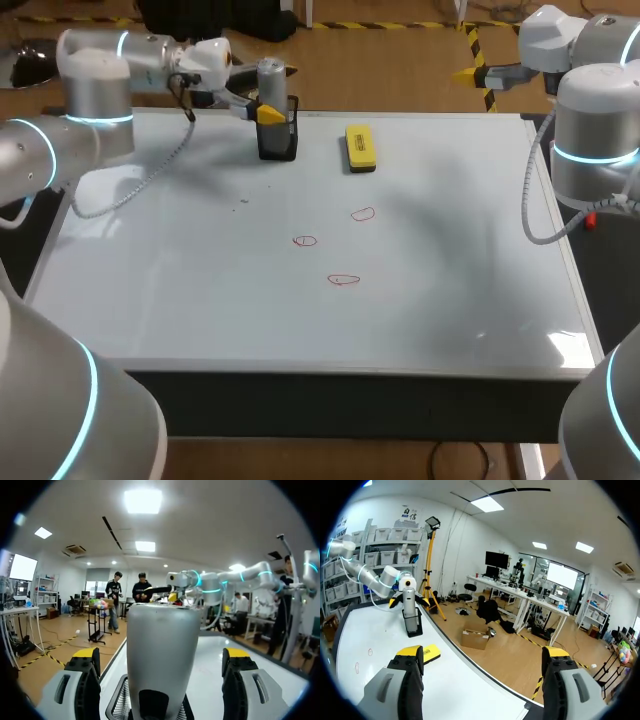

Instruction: Pick up the inspection probe, press it on each red-marked spot on the whiteboard one by one, put down the probe, pick up the eraser, and wipe off all the red marks.

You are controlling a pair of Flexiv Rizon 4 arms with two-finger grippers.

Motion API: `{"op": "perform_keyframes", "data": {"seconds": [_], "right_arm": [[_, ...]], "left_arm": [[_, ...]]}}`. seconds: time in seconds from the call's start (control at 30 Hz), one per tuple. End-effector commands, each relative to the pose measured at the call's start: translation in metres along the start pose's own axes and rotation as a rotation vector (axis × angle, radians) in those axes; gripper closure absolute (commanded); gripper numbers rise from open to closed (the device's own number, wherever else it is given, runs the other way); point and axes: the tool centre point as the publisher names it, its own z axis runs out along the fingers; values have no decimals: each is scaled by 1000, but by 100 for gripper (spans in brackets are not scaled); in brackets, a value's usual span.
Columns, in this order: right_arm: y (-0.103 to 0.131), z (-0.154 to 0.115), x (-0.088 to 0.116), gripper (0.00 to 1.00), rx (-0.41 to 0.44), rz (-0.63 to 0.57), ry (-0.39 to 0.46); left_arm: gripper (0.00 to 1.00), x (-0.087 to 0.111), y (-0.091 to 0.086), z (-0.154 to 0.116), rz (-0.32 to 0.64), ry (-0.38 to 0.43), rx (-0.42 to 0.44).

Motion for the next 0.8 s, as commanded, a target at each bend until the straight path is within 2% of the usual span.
{"op": "perform_keyframes", "data": {"seconds": [0.03,0.07,0.1,0.13,0.2,0.23,0.27,0.3,0.4,0.47,0.5,0.8], "right_arm": [[0,0,0,0,1,0,1],[0,0,0,0,1,0,1],[0,0,0,0,1,0,1],[0,0,0,0,1,0,1],[0,0,0,0,1,0,1],[0,0,0,0,1,0,1],[0,0,0,0,1,0,1],[0,0,0,0,1,0,1],[0,0,0,0,1,0,1],[0,0,0,0,1,0,1],[0,0,0,0,1,0,1],[0,0,0,0,1,0,1]], "left_arm": [[0,4,-3,1,10,-124,-4],[0,3,-3,1,11,-128,-4],[8,2,-2,0,12,-131,-4],[9,1,-2,0,12,-132,-3],[27,0,-1,1,14,-135,-1],[46,-1,-1,1,15,-136,1],[55,-1,-1,1,15,-136,2],[56,-1,-1,1,15,-137,4],[71,-1,0,2,15,-137,4],[93,-1,0,2,15,-137,3],[100,-1,0,2,15,-137,2],[100,5,-10,4,37,-130,7]]}}
